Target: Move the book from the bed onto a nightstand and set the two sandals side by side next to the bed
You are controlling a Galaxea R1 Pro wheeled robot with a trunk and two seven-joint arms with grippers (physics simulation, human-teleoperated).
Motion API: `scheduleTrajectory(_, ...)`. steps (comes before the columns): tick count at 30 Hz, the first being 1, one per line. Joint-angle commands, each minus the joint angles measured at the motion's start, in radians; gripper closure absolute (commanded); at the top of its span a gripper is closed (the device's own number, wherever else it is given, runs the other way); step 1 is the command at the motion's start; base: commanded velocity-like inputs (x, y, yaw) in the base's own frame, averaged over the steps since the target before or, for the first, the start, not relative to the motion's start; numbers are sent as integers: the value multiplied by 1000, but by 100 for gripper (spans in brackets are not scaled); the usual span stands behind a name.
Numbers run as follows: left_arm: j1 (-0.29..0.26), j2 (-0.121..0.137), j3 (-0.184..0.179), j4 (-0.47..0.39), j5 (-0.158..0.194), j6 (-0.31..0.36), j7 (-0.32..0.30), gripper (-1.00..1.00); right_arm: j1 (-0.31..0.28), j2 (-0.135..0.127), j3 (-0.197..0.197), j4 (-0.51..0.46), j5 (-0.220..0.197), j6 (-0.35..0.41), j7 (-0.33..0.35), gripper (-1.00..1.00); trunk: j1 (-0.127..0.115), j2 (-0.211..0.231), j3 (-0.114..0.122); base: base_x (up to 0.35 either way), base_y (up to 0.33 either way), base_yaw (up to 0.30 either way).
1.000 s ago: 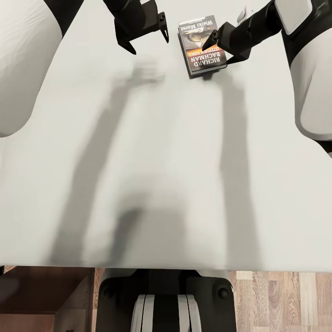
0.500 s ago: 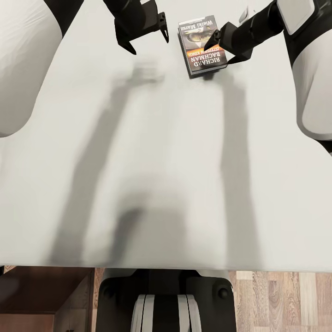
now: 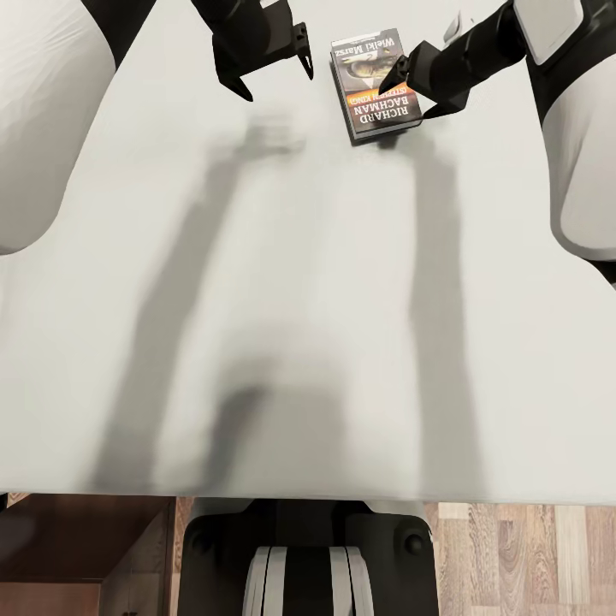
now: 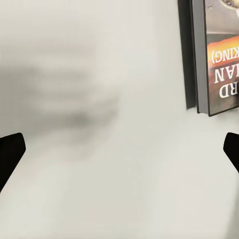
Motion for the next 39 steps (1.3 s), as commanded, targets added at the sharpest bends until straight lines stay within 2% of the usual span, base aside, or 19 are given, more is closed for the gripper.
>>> scheduleTrajectory(1,-1,1,-6,-1,11,0,8,-100,0,1,-4,-1,6,4,4,-100,0,0,0,0,0,0)
scheduleTrajectory(13,-1,0,-6,-1,11,0,7,-100,-1,1,5,-3,10,4,4,-100,0,0,0,0,0,0)
scheduleTrajectory(23,-1,-1,-6,-1,11,0,7,-100,-2,4,41,-4,10,4,4,-100,0,0,0,0,0,0)
scheduleTrajectory(39,-1,-1,-6,-1,11,0,7,-100,-2,9,51,-8,8,4,4,-100,0,0,0,0,0,0)
